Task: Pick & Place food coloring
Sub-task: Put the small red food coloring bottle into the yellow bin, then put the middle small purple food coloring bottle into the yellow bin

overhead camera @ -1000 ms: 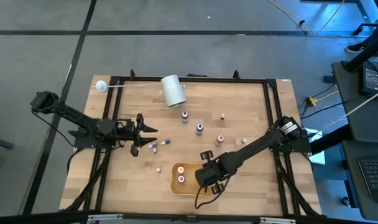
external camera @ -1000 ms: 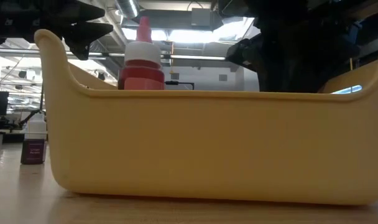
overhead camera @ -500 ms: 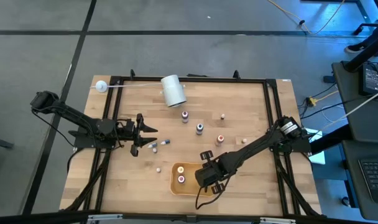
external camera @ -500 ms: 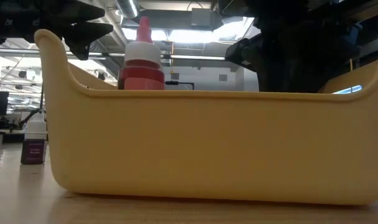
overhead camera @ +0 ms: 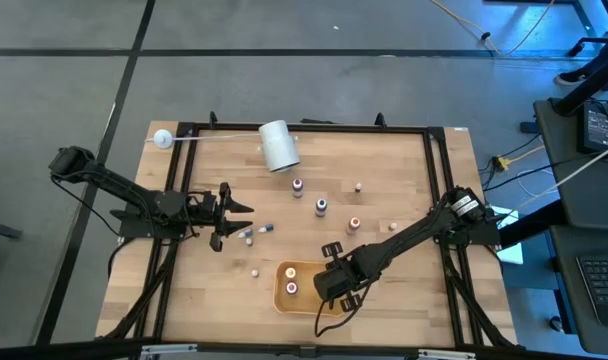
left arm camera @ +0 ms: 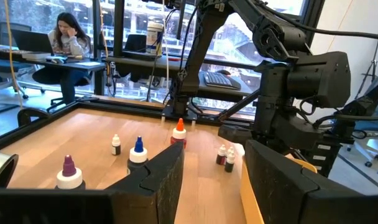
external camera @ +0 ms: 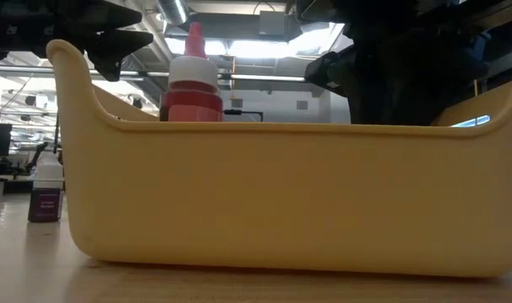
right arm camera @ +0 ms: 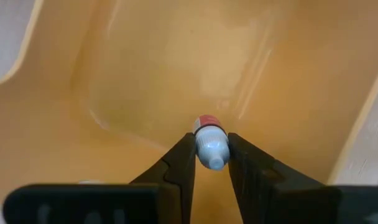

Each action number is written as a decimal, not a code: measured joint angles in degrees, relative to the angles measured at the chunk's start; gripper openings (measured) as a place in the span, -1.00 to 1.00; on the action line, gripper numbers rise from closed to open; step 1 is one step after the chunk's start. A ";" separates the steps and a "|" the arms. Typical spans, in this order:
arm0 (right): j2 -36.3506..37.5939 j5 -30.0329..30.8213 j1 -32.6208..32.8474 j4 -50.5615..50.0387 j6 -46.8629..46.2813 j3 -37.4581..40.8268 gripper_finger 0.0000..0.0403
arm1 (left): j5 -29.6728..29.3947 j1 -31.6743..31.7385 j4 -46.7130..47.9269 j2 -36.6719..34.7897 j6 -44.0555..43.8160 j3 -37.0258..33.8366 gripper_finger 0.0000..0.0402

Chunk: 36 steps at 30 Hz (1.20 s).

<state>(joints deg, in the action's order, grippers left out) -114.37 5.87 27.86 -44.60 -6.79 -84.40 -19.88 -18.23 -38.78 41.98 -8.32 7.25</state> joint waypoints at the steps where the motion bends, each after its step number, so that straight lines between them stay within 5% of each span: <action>1: 0.00 0.00 0.00 0.00 0.00 0.00 -0.54 | 0.01 0.00 -0.01 0.00 -0.01 0.00 -0.16; 15: 0.46 0.04 0.02 -1.34 -0.24 -0.61 -0.19 | 0.00 -0.01 -0.01 0.00 -0.02 0.00 -0.16; 22: 7.00 0.88 1.47 -6.82 -2.20 -3.87 -0.14 | 0.02 0.00 0.03 -0.02 -0.53 0.00 -0.18; 30: 19.74 6.14 5.97 -6.95 -13.05 8.05 -0.15 | 0.31 -0.05 0.39 0.00 -1.62 0.00 -0.16; 36: 25.30 8.06 6.58 1.80 -19.66 20.59 -0.15 | 1.60 -0.05 0.41 0.00 -1.61 0.00 -0.18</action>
<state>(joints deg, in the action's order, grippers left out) -89.07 13.92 34.44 -42.80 -26.44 -63.81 -18.28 -18.28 -38.37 41.98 -9.93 7.25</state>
